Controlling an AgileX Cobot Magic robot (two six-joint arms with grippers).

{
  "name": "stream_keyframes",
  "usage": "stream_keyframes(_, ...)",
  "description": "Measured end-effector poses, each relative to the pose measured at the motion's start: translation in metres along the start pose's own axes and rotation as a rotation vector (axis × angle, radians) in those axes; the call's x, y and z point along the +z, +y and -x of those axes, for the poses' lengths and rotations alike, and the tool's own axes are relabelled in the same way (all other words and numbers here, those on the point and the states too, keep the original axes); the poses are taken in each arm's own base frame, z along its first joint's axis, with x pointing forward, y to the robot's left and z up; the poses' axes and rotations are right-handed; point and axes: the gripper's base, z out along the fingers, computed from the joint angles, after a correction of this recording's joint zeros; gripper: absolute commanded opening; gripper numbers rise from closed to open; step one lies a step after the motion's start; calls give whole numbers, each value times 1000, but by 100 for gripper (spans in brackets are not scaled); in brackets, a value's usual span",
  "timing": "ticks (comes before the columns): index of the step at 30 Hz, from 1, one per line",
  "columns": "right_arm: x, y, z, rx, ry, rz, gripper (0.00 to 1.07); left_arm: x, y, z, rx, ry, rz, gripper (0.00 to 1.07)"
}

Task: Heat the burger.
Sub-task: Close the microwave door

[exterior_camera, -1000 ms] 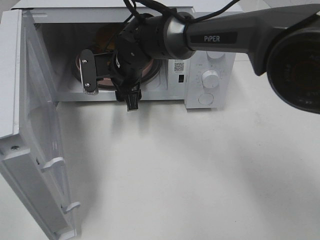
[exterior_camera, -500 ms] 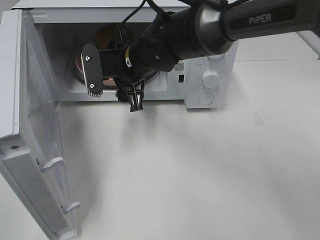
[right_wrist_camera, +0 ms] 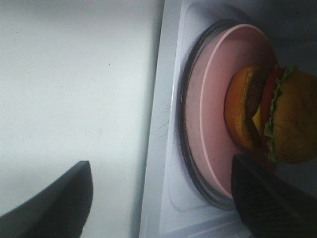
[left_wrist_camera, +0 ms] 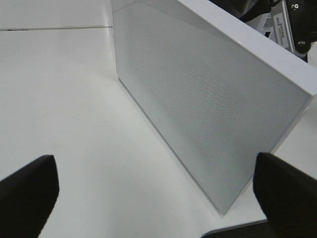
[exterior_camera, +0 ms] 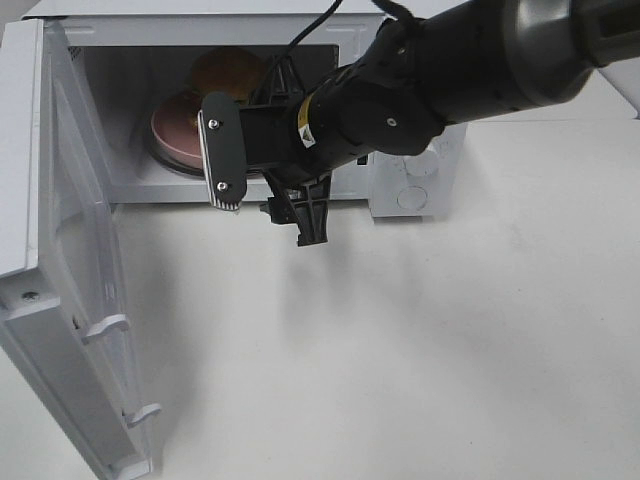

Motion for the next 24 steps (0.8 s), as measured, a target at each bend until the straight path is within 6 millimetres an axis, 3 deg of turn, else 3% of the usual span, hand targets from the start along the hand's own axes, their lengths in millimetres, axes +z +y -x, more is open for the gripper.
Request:
stream_keyframes(2,-4,1,-1,15,-1,-2,77,0,0,0,0,0,0,100)
stream_keyframes(4,-25,5,-5,95,8,1,77,0,0,0,0,0,0,100)
stream_keyframes(10,-44,9,-10,217,25,9,77,0,0,0,0,0,0,100)
stream_keyframes(14,-71,19,-18,451,73,42,77,0,0,0,0,0,0,100)
stream_keyframes(17,-75,21,-19,494,87,51,77,0,0,0,0,0,0,100)
stream_keyframes(20,-89,27,-24,618,129,74,77,0,0,0,0,0,0,100)
stream_keyframes(22,-108,32,-30,792,203,96,77,0,0,0,0,0,0,100)
stream_keyframes(24,-113,34,-32,833,226,101,77,0,0,0,0,0,0,100)
